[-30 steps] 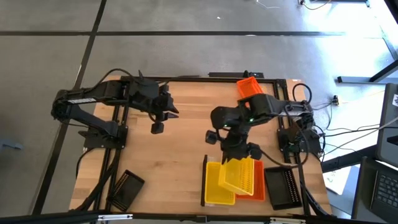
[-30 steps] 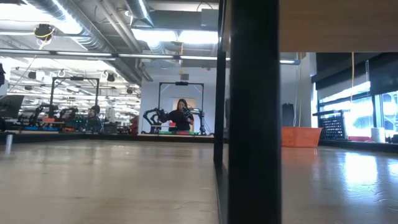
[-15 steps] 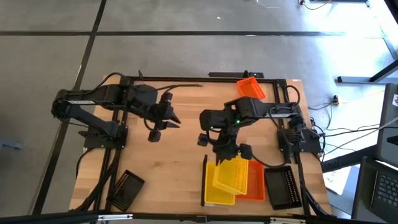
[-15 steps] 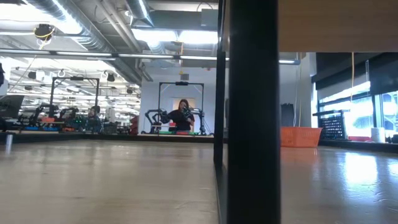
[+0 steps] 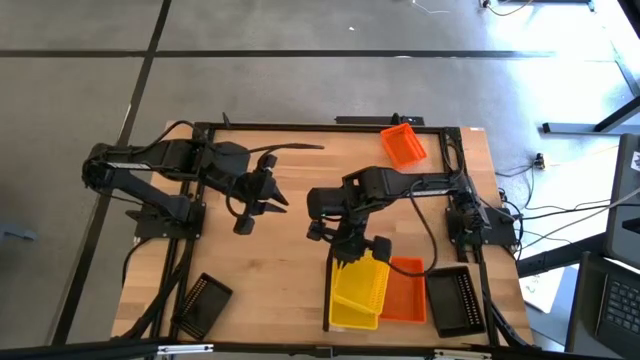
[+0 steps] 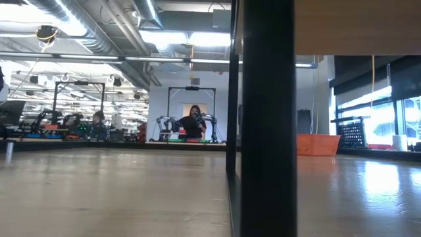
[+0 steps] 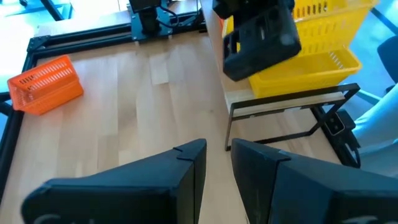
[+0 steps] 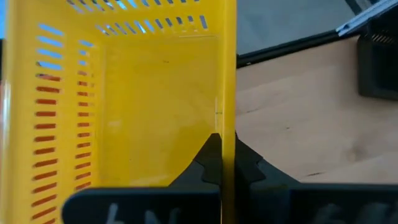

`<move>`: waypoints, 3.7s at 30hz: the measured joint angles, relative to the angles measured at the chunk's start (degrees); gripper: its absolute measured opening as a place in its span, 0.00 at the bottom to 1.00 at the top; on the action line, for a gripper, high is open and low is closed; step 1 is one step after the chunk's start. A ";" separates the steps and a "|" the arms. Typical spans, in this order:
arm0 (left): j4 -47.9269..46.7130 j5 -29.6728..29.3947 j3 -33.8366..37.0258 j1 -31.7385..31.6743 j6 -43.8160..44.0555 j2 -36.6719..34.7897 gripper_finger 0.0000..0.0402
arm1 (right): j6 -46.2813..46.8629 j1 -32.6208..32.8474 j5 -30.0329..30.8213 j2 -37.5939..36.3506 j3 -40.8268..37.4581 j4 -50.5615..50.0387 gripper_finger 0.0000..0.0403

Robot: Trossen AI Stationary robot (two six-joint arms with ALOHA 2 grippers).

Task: Stack baskets on shelf by color
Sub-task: Stack the yellow bin on top of the yellow bin

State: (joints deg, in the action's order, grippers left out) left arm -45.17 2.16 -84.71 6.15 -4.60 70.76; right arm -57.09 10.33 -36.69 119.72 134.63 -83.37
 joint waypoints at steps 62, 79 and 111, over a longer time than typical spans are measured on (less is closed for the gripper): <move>-0.24 0.01 0.00 -0.02 -0.06 0.00 0.17 | 3.81 -0.69 -2.36 -0.57 0.23 0.61 0.11; -0.22 0.13 0.00 0.00 0.05 0.01 0.17 | 10.45 -1.42 9.51 -11.07 0.30 -4.14 0.04; 19.94 0.06 -0.04 1.96 -1.91 9.31 0.00 | 29.65 -3.09 27.18 -32.98 -2.49 -6.54 0.00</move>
State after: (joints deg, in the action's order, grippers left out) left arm -25.23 2.22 -84.75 8.11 -6.51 80.08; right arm -27.44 7.24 -9.50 86.74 132.14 -89.91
